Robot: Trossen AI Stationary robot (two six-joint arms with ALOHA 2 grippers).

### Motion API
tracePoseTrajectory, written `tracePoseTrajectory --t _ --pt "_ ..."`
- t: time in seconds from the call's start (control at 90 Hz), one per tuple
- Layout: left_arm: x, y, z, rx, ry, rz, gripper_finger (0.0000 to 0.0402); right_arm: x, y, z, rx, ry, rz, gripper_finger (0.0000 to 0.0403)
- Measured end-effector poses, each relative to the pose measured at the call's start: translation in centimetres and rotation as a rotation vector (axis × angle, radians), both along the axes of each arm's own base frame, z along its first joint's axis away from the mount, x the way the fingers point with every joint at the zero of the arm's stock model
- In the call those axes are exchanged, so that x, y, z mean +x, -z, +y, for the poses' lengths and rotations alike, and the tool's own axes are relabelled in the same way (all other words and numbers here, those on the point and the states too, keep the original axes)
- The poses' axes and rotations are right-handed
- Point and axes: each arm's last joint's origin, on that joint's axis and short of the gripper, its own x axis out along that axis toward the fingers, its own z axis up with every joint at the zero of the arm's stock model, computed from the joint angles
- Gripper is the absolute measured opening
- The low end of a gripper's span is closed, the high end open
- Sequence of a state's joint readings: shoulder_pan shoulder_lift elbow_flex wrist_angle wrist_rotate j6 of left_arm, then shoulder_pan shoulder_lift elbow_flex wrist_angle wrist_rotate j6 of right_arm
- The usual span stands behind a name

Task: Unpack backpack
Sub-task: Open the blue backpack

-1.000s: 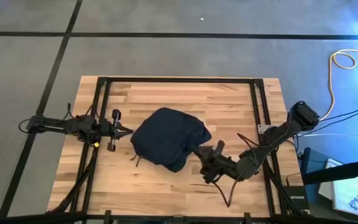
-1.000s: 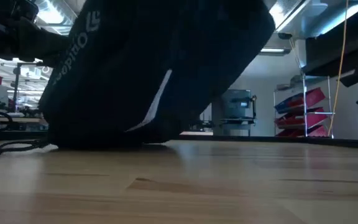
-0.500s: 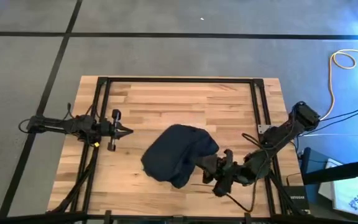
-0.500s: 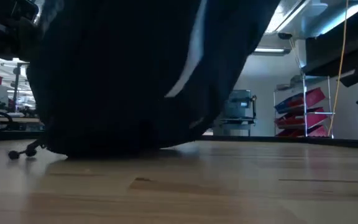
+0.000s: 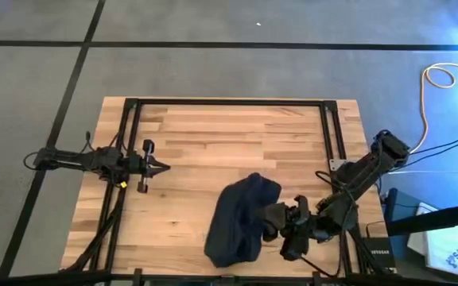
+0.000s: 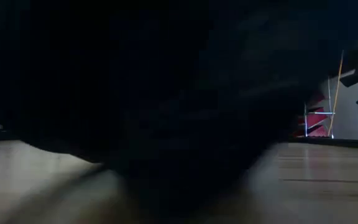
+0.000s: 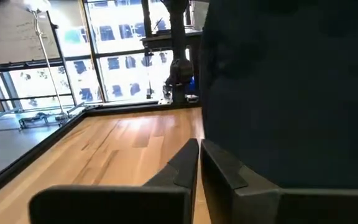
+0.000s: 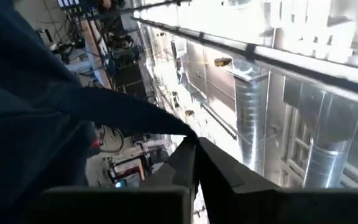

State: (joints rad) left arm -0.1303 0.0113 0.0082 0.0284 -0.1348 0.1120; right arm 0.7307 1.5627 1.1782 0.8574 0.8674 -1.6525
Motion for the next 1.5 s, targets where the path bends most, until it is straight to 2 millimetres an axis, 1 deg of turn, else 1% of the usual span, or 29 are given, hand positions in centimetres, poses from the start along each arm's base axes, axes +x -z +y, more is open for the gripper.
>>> tracePoseTrajectory --t 0.156,0.389,0.644,0.778,0.822,0.944,1.111,1.333,1.5 --pt "0.0 0.0 0.0 0.000 -0.002 -0.001 0.0003 2.3 0.9 -2.9 0.070 0.148 0.073 0.0000" --pt "0.0 0.0 0.0 0.000 -0.002 -0.001 0.0003 4.9 3.0 -6.8 0.151 0.272 0.201 0.0000" --pt "0.0 0.0 0.0 0.000 -0.002 0.000 0.0003 6.4 5.1 -10.7 0.220 0.393 0.319 0.0000" --pt "0.0 0.0 0.0 0.000 -0.002 -0.001 0.0003 6.8 5.8 -12.2 0.244 0.396 0.367 0.0000" --pt "0.0 0.0 0.0 -0.001 -0.002 -0.001 0.0003 6.8 5.8 -12.4 0.245 0.404 0.371 0.0000" --pt "0.0 0.0 0.0 -0.001 -0.002 -0.001 0.0003 6.8 5.6 -12.2 0.254 0.393 0.352 0.0000" --pt "0.0 0.0 0.0 0.001 -0.003 -0.001 0.0003 6.5 5.3 -10.9 0.251 0.344 0.347 0.0000" --pt "0.0 0.0 0.0 0.000 -0.002 -0.001 0.0003 6.4 5.3 -10.4 0.250 0.339 0.346 0.0000" --pt "0.0 0.0 0.0 0.002 -0.003 -0.001 0.0003 6.0 5.3 -9.5 0.234 0.322 0.352 0.0000"
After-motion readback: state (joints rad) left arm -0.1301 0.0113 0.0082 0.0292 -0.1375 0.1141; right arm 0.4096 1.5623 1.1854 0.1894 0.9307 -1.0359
